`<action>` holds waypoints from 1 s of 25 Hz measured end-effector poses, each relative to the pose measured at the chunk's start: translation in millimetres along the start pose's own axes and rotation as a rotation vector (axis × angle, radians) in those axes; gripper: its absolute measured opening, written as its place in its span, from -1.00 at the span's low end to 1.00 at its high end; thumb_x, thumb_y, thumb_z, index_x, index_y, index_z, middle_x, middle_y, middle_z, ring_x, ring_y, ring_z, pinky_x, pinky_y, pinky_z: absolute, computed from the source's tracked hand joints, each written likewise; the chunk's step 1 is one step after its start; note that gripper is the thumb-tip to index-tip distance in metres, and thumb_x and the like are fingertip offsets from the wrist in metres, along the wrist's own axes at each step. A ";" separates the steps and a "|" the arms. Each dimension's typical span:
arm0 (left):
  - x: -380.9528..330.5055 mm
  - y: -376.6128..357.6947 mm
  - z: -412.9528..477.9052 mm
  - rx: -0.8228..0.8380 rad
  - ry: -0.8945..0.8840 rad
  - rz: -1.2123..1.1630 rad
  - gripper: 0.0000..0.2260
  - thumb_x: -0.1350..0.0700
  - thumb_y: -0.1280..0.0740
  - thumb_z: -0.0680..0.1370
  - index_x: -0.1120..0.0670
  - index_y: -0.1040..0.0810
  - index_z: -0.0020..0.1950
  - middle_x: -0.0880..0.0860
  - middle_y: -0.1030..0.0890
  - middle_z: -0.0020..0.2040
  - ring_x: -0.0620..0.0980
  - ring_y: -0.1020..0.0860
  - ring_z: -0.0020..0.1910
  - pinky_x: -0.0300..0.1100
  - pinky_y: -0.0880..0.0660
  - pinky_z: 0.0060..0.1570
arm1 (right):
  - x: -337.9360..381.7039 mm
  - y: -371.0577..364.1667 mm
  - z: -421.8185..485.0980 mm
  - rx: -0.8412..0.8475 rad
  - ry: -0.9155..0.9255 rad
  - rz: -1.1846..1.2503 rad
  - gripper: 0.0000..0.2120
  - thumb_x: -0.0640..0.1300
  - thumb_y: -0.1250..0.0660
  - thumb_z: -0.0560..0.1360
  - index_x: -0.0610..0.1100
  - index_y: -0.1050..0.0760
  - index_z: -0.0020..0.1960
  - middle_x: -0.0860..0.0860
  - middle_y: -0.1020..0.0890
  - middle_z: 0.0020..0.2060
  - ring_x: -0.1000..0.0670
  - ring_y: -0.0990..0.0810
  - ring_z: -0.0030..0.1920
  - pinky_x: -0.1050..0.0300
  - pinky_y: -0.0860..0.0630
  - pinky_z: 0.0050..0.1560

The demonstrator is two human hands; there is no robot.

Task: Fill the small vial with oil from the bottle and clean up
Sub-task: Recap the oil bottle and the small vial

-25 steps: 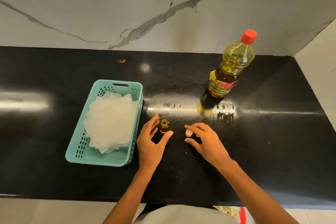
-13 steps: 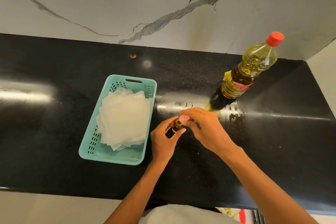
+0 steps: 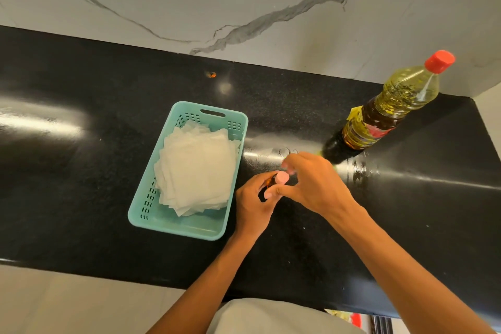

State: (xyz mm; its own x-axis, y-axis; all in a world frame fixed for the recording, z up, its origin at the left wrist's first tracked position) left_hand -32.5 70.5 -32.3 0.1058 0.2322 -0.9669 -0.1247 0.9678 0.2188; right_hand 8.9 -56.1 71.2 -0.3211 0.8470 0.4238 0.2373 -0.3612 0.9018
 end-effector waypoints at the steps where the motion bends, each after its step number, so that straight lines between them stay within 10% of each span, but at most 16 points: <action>1: -0.5 0.6 0.2 -0.002 0.005 -0.004 -0.68 0.12 -0.53 0.51 -0.10 -0.62 0.23 -0.31 -0.65 0.04 -0.27 -0.65 0.06 -0.40 -0.57 0.04 | 1.7 1.0 -0.5 0.028 0.027 0.066 -0.35 0.31 -0.49 0.26 -0.08 -0.55 0.18 0.05 -0.62 0.05 0.06 -0.55 -0.02 0.16 -0.51 -0.06; 6: 2.1 -1.3 -1.0 0.018 0.036 -0.057 -0.70 0.00 -0.51 0.48 -0.12 -0.63 0.20 -0.30 -0.67 0.02 -0.17 -0.67 0.06 -0.38 -0.56 0.06 | 4.6 2.9 -4.4 0.003 0.212 0.048 -0.84 -0.07 -0.48 0.46 -0.10 -0.66 0.01 0.01 -0.68 -0.11 -0.01 -0.63 -0.09 0.05 -0.58 -0.09; 11: 4.4 -4.5 -1.3 0.005 -0.028 0.016 -0.72 0.10 -0.54 0.49 0.02 -0.66 0.19 -0.24 -0.67 0.06 -0.24 -0.66 0.07 -0.31 -0.62 0.03 | -2.5 -1.8 -6.2 -0.117 -0.038 -0.066 -0.40 0.42 -0.34 0.29 -0.12 -0.61 -0.06 0.02 -0.63 -0.20 0.01 -0.56 -0.21 0.11 -0.51 -0.23; 15: 5.7 -4.6 -1.5 0.008 0.013 -0.026 -0.64 0.12 -0.54 0.49 -0.07 -0.62 0.26 -0.33 -0.64 0.07 -0.25 -0.65 0.10 -0.40 -0.56 0.09 | -3.7 1.7 -9.4 0.055 0.089 0.171 -0.44 0.13 -0.55 0.32 -0.01 -0.56 0.26 0.08 -0.63 0.17 0.08 -0.55 0.20 0.16 -0.48 0.20; 19: 4.4 -4.2 -1.4 0.036 0.044 -0.059 -0.67 -0.03 -0.52 0.45 -0.14 -0.63 0.21 -0.25 -0.68 0.03 -0.17 -0.67 0.08 -0.32 -0.60 0.09 | 2.5 5.0 -5.4 -0.020 0.156 0.062 -0.85 -0.02 -0.47 0.46 -0.09 -0.66 -0.04 0.02 -0.69 -0.17 0.00 -0.65 -0.14 0.06 -0.58 -0.12; 22: 3.5 -3.8 -0.2 0.029 0.003 0.000 -0.69 0.07 -0.54 0.48 0.01 -0.65 0.21 -0.22 -0.67 0.04 -0.22 -0.66 0.06 -0.32 -0.62 0.04 | 1.7 1.0 -3.3 -0.058 -0.002 -0.126 -0.47 0.37 -0.33 0.37 -0.11 -0.59 -0.06 0.01 -0.64 -0.20 -0.03 -0.59 -0.19 0.05 -0.53 -0.20; 25: 3.0 -4.0 0.4 0.016 -0.001 0.011 -0.72 0.10 -0.52 0.51 0.01 -0.66 0.21 -0.27 -0.66 0.03 -0.24 -0.66 0.05 -0.39 -0.58 0.00 | 3.6 6.7 -4.8 0.052 0.036 0.089 -0.39 0.24 -0.50 0.32 -0.07 -0.54 0.25 0.03 -0.63 0.13 0.01 -0.57 0.13 0.18 -0.48 0.10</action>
State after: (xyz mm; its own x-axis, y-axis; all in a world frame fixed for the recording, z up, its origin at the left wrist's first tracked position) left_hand -31.2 67.4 -36.1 0.1050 0.2433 -0.9643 -0.1100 0.9665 0.2319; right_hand 5.0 -57.3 79.2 -0.3293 0.7973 0.5059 0.3133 -0.4132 0.8551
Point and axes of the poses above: each hand's wrist, its own z-axis towards the middle knuckle, its own y-axis out of the back of the hand, x = y × z, the point moved 4 cm from there along z, towards the middle knuckle
